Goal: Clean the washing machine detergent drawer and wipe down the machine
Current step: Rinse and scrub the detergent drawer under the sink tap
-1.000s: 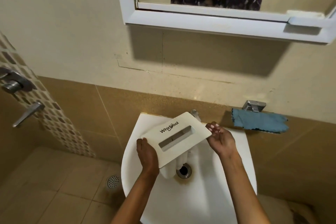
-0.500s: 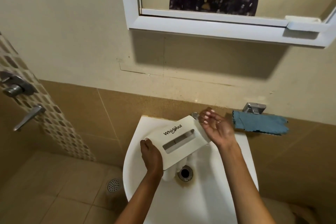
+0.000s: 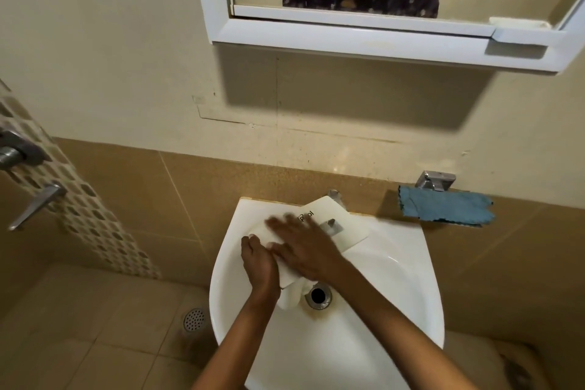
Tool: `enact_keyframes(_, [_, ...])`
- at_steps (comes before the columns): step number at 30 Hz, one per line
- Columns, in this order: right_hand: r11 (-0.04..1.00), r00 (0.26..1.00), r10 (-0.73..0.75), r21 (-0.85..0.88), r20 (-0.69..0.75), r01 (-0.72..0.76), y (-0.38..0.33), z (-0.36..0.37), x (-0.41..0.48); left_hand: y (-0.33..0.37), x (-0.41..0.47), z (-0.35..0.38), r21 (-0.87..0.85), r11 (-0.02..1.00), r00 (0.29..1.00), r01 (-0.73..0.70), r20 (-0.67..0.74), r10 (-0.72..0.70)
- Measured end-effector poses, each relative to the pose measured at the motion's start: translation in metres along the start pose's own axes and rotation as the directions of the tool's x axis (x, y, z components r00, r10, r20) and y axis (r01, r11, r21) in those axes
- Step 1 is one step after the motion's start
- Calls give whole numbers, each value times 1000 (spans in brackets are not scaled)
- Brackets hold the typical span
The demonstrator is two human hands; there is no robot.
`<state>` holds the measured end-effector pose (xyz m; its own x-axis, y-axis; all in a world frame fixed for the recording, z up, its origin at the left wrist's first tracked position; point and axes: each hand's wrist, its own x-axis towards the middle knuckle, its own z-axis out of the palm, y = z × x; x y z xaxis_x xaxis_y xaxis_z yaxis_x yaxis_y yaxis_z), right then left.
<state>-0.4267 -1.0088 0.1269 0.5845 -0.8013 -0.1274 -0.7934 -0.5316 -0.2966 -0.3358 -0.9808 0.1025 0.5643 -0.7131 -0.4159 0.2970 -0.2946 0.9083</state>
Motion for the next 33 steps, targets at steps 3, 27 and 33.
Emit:
enact_keyframes(3, [955, 968, 251, -159, -12, -250, 39, -10, 13, 0, -6, 1, -35, 999, 1000, 0, -18, 0])
enact_keyframes(27, [985, 986, -157, -79, -52, 153, -5, 9, -16, 8, 13, 7, -238, 966, 995, 96, 40, -89])
enact_keyframes(33, [925, 882, -354, -255, -311, 282, 58, 25, -61, 6, 5, 1, -204, 978, 999, 36, -27, -42])
